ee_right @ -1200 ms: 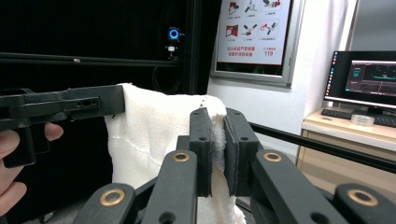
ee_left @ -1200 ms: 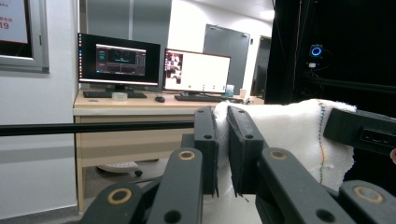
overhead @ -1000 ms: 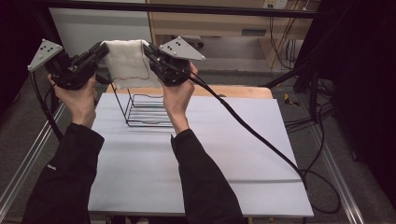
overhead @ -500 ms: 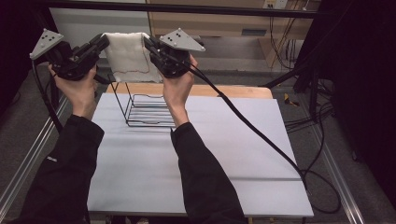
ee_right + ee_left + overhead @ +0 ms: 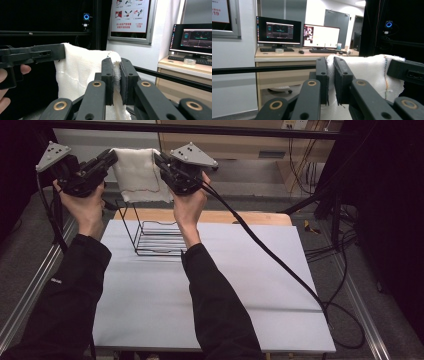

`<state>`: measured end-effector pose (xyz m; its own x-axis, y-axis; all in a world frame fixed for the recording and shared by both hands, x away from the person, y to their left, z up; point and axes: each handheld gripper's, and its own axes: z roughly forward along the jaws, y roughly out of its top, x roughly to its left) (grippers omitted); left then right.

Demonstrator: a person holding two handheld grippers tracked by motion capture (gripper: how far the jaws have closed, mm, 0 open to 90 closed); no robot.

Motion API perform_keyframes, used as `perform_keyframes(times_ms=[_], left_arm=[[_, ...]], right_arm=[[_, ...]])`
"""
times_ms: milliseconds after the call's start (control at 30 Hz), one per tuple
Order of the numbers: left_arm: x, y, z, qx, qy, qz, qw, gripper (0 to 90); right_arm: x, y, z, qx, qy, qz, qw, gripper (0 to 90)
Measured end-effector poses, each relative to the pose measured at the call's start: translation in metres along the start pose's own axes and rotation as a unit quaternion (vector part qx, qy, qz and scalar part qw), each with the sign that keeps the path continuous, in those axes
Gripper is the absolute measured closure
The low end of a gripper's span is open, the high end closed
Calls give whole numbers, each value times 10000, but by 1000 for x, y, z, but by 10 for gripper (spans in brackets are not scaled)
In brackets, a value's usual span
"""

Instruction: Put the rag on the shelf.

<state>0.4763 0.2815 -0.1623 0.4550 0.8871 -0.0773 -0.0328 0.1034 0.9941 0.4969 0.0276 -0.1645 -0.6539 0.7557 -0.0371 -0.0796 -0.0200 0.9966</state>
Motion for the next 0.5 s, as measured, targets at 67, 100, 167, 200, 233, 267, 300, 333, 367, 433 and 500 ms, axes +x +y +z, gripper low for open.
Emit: perform_keyframes(times_ms=[67, 100, 167, 200, 233, 267, 300, 333, 367, 433, 500], left_arm=[[0, 0, 3, 28, 4, -12, 10000, 825], [1, 0, 4, 41, 14, -7, 10000, 825], [2, 1, 8, 94, 50, 65, 9999, 824], [2, 2, 9, 90, 54, 72, 9999, 825], [3, 3, 10, 85, 61, 83, 9999, 825], [3, 3, 11, 93, 79, 98, 9999, 825], [4, 3, 12, 101, 80, 97, 9999, 825], [5, 3, 13, 125, 86, 99, 9998, 824], [6, 2, 14, 131, 85, 94, 9998, 824], [8, 1, 16, 134, 74, 82, 9998, 825], [9, 0, 18, 131, 71, 99, 9998, 825]], right_arm=[[-2, 0, 1, -16, -14, 3, 10000, 829], [-3, 0, 2, -3, -28, 17, 10000, 829], [-6, -1, 5, 25, -21, 26, 10000, 829], [-7, -2, 6, 28, -22, 30, 10000, 829], [-8, -3, 7, 29, -17, 46, 10000, 829], [-8, -3, 8, 24, -10, 58, 10000, 829], [-9, -4, 10, 19, -1, 50, 10000, 829], [-10, -5, 11, 32, 2, 82, 10000, 829], [-10, -5, 12, 31, 2, 97, 9999, 829], [-12, -6, 13, 41, 14, 112, 9999, 829], [-13, -6, 15, 41, 16, 107, 9999, 828]])
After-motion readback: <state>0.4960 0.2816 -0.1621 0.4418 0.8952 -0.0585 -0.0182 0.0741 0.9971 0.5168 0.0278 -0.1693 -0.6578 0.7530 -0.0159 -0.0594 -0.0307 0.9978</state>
